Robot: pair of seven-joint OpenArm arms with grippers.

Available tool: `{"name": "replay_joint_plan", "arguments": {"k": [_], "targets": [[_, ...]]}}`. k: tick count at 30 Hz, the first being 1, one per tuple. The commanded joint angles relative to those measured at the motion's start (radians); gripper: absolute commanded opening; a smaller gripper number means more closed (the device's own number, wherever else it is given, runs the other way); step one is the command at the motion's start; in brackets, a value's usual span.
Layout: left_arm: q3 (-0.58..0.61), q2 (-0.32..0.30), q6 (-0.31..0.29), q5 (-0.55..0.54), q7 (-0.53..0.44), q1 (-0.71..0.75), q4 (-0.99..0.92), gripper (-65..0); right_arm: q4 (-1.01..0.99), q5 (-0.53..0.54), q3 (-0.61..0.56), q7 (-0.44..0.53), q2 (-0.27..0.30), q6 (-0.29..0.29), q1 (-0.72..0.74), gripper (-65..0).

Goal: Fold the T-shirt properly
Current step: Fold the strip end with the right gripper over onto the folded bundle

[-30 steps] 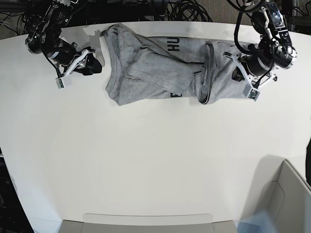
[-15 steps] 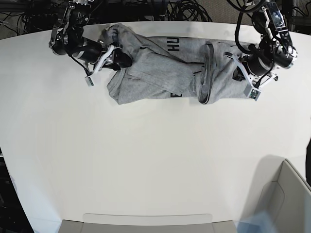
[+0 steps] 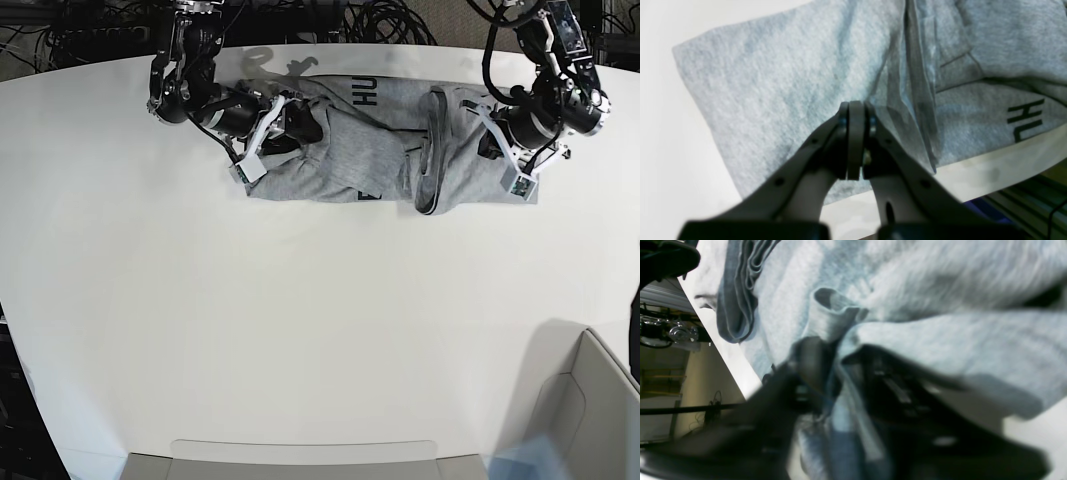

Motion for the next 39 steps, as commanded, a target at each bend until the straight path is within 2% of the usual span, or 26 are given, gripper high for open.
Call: {"name": "replay_joint_plan", "arguments": {"k": [1,2,6,9,17,23,27,31,35,39], "targets": [[-0.007,-0.011,-0.001,-0.007,-0.01,0.005,0.017,-65.0,0.01,0.022,0.0,0.015,-0.001,0.015,0.014,-58.7],[-0.007,-0.011,-0.001,-0.007,-0.01,0.005,0.019,-65.0,0.01,0.022,0.004,0.015,-0.001,0.015,0.022,-64.8],[-0.007,-0.011,-0.001,-0.007,-0.01,0.011,0.019,-65.0,0.011,0.023,-0.004,0.015,0.042,0.015,0.051,-65.0],[-0.007,-0.01,-0.001,-0.008,-0.01,0.011,0.019,-65.0,0.011,0.025,0.005,0.017,0.063,-0.014,0.075,-65.0],[-0.007,-0.011,-0.001,-0.008,-0.01,0.011,0.019,-65.0,0.007,0.02,0.212,0.009,0.174,-0.028,0.163,-65.0],[-0.007,-0.011,-0.001,-0.007,-0.01,0.011,0.017,-65.0,0.005,0.023,0.274,0.009,0.26,-0.107,0.189,-65.0],[-0.007,-0.011,-0.001,-0.007,-0.01,0.011,0.017,-65.0,0.011,0.02,0.292,0.011,0.297,-0.117,0.192,-65.0],[-0.007,-0.019,-0.001,-0.007,-0.01,0.033,0.017,-65.0,0.056,0.008,0.275,0.009,0.3,-0.205,0.177,-65.0],[-0.007,-0.064,-0.001,-0.007,-0.01,0.06,0.016,-65.0,0.16,-0.034,0.172,0.012,0.292,-0.269,0.154,-65.0],[-0.008,-0.09,-0.001,-0.005,-0.01,0.076,0.016,-65.0,0.271,-0.095,0.034,0.012,0.271,-0.387,0.135,-65.0]]}}
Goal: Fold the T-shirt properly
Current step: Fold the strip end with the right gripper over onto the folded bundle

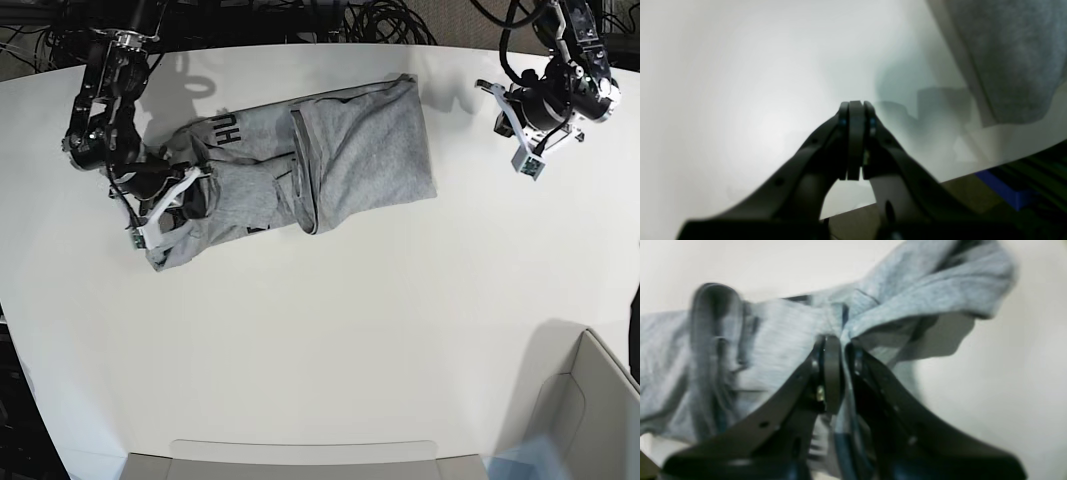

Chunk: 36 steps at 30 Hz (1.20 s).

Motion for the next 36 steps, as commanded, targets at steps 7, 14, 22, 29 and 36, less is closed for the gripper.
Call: {"name": "replay_joint_plan", "arguments": {"k": [7,14,22,29,36], "targets": [[-0.006,-0.011,-0.001,-0.01,-0.013,-0.005,0.015,-65.0,0.141,-0.092,-0.307,0.026,0.01,-0.228,-0.011,-65.0],[-0.006,-0.012,-0.001,-0.01,-0.013,-0.005,0.014,-65.0,0.189,-0.218,-0.631,0.026,0.01,-0.41,-0.014,-65.0],[-0.006,-0.012,-0.001,-0.01,-0.013,-0.005,0.014,-65.0,0.186,-0.315,-0.919,0.026,0.01,-0.571,0.035,-65.0],[-0.005,-0.012,-0.001,-0.01,-0.013,-0.005,0.012,-65.0,0.106,-0.315,-1.025,0.023,-0.037,-0.63,0.105,-65.0],[-0.005,-0.012,-0.001,-0.01,-0.013,0.013,0.012,-65.0,-0.052,-0.312,-1.03,0.028,-0.126,-0.628,0.152,-65.0]]}}
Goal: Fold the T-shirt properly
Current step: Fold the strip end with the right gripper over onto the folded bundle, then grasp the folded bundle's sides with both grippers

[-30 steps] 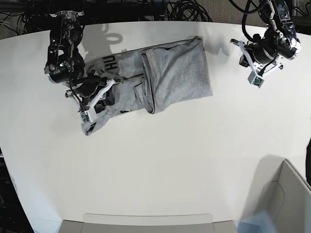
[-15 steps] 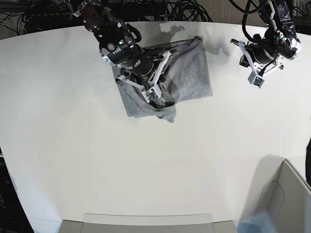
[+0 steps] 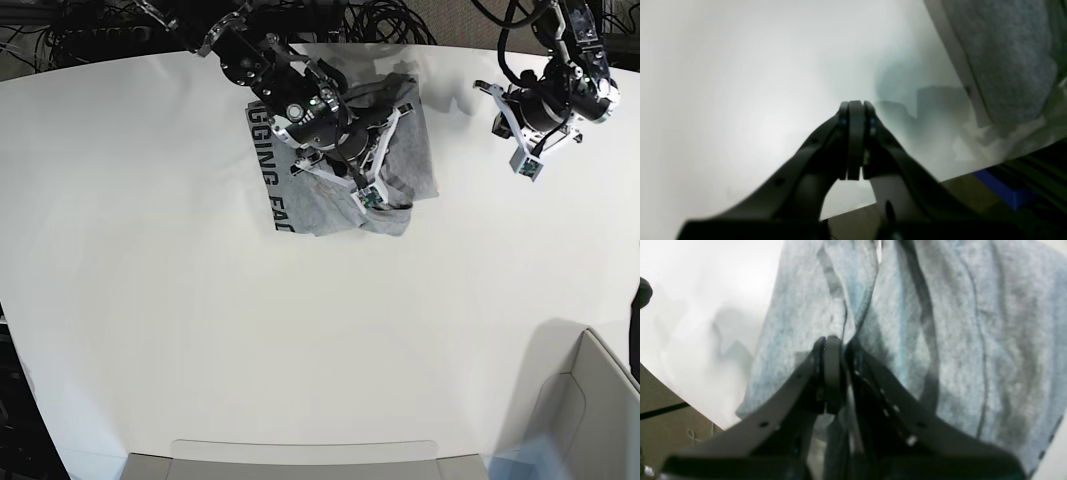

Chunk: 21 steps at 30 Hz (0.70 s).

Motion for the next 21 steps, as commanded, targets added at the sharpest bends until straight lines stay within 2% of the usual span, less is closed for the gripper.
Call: {"name": "replay_joint_plan", "arguments": {"k": [1,4,8,10,12,16,21], "targets": [[-0.005,-0.012,-0.001,-0.005,-0.01,0.004,0.013,-65.0,0.006,0.009,-0.001,0.021,-0.025,0.001,0.021,-65.0],[-0.005,-0.011,-0.001,-0.005,-0.01,0.005,0.013,-65.0,-0.002,0.01,-0.001,0.017,-0.044,0.001,0.023,-63.9],[-0.005,-0.011,-0.001,-0.005,-0.01,0.005,0.013,-65.0,0.032,0.015,-0.001,0.021,-0.051,0.004,0.013,-48.1],[-0.002,-0.011,-0.001,-0.005,-0.01,0.005,0.013,-65.0,0.059,0.059,-0.016,0.021,-0.047,0.007,0.015,-40.9],[0.002,-0.011,-0.001,-0.005,-0.01,0.005,0.013,-65.0,0.084,0.124,-0.036,0.021,-0.034,0.051,0.024,-35.8],[0.004,-0.011,-0.001,-0.005,-0.01,0.005,0.013,-65.0,0.104,0.225,-0.036,0.021,-0.024,0.153,0.04,-33.3],[0.004,-0.011,-0.001,-0.005,-0.01,0.005,0.013,-65.0,0.139,0.251,-0.03,0.023,-0.019,0.16,0.052,-33.4]]}}
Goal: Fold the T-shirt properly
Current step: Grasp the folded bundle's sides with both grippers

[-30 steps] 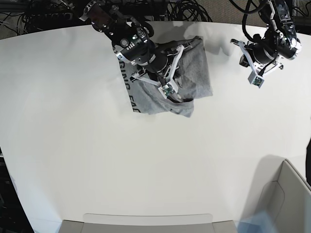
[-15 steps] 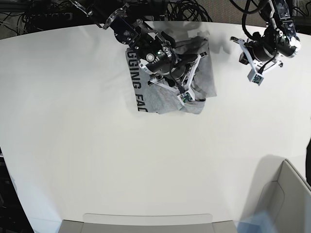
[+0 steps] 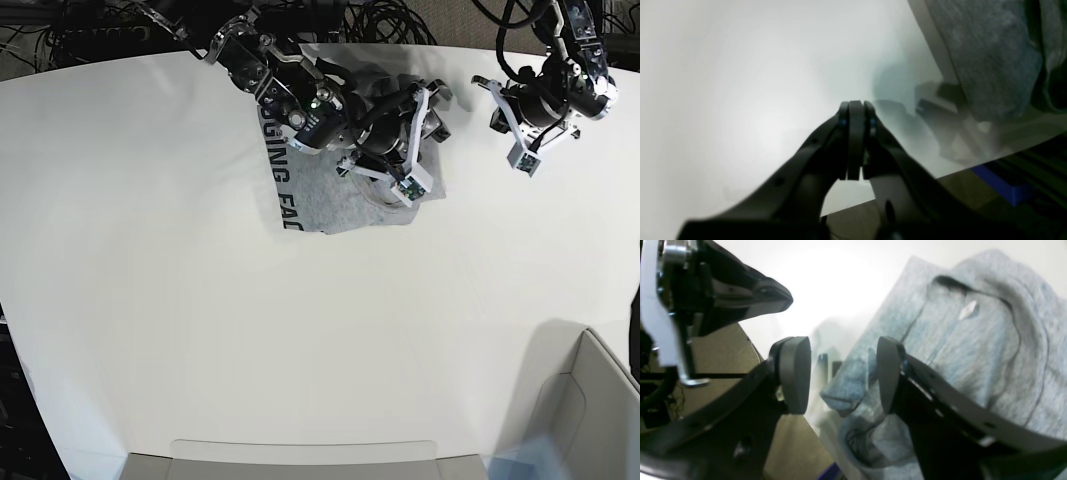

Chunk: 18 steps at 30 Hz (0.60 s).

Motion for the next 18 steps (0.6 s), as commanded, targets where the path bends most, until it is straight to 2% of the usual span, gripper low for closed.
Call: {"name": "replay_joint_plan", "arguments": {"k": [1,4,8,11,15,18], "targets": [[-0.005,-0.011,-0.001,-0.006,-0.01,-0.003,0.015,-65.0,0.052,0.011,0.019,0.024,-0.002,0.006,0.02,-33.4],[-0.004,-0.009,-0.001,-0.006,-0.01,-0.009,0.015,-65.0,0.146,0.012,0.099,0.024,0.032,0.006,0.017,-37.8],[-0.004,-0.002,-0.001,-0.016,-0.01,-0.034,0.024,-65.0,0.205,0.015,0.221,0.016,0.096,0.006,0.014,-53.9],[0.005,0.032,-0.001,-0.016,-0.01,-0.078,0.024,-65.0,0.199,0.015,0.312,0.016,0.147,0.01,-0.011,-65.0],[0.093,0.069,-0.001,-0.016,-0.01,-0.132,0.056,-65.0,0.184,0.017,0.398,0.016,0.223,0.013,-0.052,-65.0],[0.196,0.089,-0.001,-0.016,-0.01,-0.16,0.081,-65.0,0.164,0.017,0.439,0.016,0.259,0.013,-0.075,-65.0]]}}
